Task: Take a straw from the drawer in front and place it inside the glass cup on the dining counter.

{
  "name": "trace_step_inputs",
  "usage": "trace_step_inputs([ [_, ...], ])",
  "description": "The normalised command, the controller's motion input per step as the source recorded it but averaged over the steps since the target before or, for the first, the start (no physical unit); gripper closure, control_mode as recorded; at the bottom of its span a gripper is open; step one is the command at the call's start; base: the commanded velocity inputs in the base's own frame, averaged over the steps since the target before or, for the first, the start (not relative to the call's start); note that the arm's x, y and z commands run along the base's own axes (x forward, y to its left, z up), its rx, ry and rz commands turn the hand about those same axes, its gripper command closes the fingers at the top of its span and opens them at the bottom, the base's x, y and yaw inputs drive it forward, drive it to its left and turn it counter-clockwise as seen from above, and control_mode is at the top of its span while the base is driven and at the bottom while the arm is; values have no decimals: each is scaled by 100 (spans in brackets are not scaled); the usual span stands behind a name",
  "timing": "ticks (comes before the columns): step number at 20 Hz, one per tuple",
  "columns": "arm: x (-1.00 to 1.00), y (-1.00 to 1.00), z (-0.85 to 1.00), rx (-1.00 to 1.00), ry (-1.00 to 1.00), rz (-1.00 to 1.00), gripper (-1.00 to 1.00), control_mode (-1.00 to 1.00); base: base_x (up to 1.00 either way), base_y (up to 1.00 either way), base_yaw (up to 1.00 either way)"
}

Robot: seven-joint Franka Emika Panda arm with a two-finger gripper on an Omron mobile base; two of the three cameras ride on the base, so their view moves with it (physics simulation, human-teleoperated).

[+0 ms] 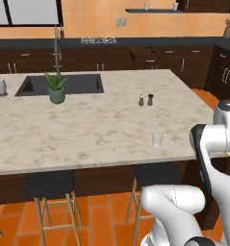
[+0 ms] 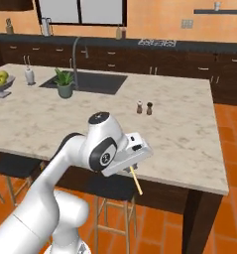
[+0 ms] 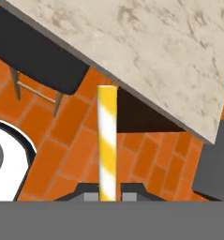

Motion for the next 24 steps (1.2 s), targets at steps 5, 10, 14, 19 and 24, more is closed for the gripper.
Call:
trace_step_inputs([
  [5,0,0,0,0,0,0,100,100,63,36,-33],
  [10,0,0,0,0,0,0,100,100,64,35,-28],
  [14,0,0,0,0,0,0,100,100,26,3,-8],
  [19,0,1,0,0,-3,1,100,-100,5,0,0],
  [24,2,28,37,10,-34,0,100,-100,0,0,0],
])
